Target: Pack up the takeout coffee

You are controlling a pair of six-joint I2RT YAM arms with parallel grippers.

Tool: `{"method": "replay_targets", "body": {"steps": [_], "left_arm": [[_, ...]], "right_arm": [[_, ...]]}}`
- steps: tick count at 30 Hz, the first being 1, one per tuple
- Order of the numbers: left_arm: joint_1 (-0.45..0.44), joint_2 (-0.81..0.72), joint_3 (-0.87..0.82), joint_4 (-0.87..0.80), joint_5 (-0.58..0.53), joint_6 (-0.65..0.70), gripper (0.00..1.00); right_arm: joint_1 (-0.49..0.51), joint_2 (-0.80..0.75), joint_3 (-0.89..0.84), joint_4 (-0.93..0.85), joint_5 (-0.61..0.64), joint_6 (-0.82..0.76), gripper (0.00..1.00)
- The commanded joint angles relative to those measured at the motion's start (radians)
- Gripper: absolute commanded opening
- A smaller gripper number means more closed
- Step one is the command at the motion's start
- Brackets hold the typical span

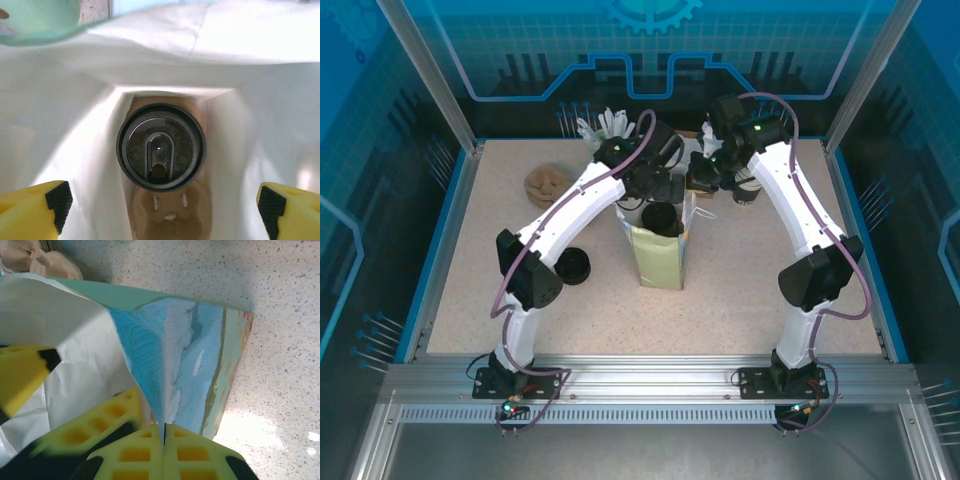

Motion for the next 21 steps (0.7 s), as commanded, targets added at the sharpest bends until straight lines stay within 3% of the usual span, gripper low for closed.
{"method": "replay_targets", "body": {"steps": [1,10,16,21], "left_arm": [[-0.008,-0.096,0.02,0.048,0.089,-0.008,0.96],[0.032,-0.302,-0.121,0.237,0.246,-0.066,0.89],[0.11,-0.472,-0.291,0.39,0.191,-0.107,0.89],[0.169,-0.537,-0.379,0.381,0.096,-0.101,0.88]], "right_arm": [[-0.01,-0.034,-0.043,0.033,-0.056,-0.004,0.0],[-0.016,-0.171,-0.238,0.234,-0.163,-0.068,0.0],[-0.016,-0.282,-0.38,0.342,-0.198,-0.085,0.0],[-0.016,-0.342,-0.461,0.403,-0.241,-0.108,0.0]]}}
